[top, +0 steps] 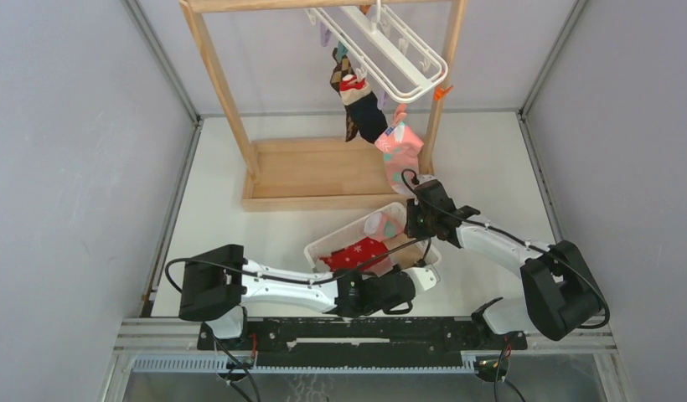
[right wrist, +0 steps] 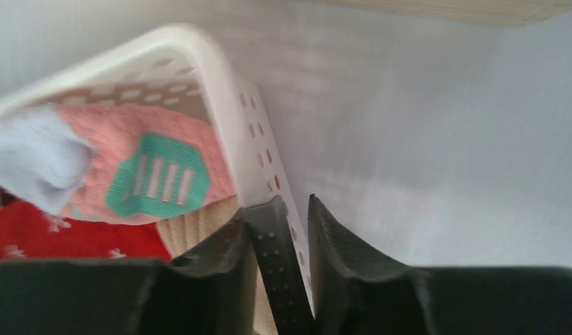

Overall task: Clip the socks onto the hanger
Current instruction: Pick up the bin at the center of the board, then place the bin at the center of the board.

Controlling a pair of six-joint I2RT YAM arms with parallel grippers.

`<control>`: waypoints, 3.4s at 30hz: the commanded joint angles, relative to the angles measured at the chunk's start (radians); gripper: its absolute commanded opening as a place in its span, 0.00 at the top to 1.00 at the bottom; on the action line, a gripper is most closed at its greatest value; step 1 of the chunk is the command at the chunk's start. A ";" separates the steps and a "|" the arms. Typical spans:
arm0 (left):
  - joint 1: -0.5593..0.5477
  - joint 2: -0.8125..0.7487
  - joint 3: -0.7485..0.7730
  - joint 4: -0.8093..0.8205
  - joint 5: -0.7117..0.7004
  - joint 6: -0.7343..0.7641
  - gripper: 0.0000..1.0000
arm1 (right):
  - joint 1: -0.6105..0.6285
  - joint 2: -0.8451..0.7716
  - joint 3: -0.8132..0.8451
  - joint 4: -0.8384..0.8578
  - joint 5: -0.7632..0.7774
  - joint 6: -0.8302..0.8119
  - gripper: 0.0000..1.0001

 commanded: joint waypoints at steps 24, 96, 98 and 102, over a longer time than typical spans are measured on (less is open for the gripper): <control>-0.062 -0.062 0.081 -0.137 -0.445 -0.189 0.50 | -0.202 -0.413 0.036 -0.212 0.134 0.176 1.00; -0.049 -0.696 -0.135 -0.244 -0.882 -0.498 0.02 | -1.176 -0.467 -0.134 -0.187 0.111 0.449 0.94; -0.049 -0.712 -0.144 -0.244 -0.882 -0.497 0.02 | -1.175 -0.463 -0.134 -0.188 0.119 0.448 0.75; -0.049 -0.732 -0.150 -0.244 -0.882 -0.488 0.03 | -1.160 -0.448 -0.140 -0.174 0.111 0.438 0.56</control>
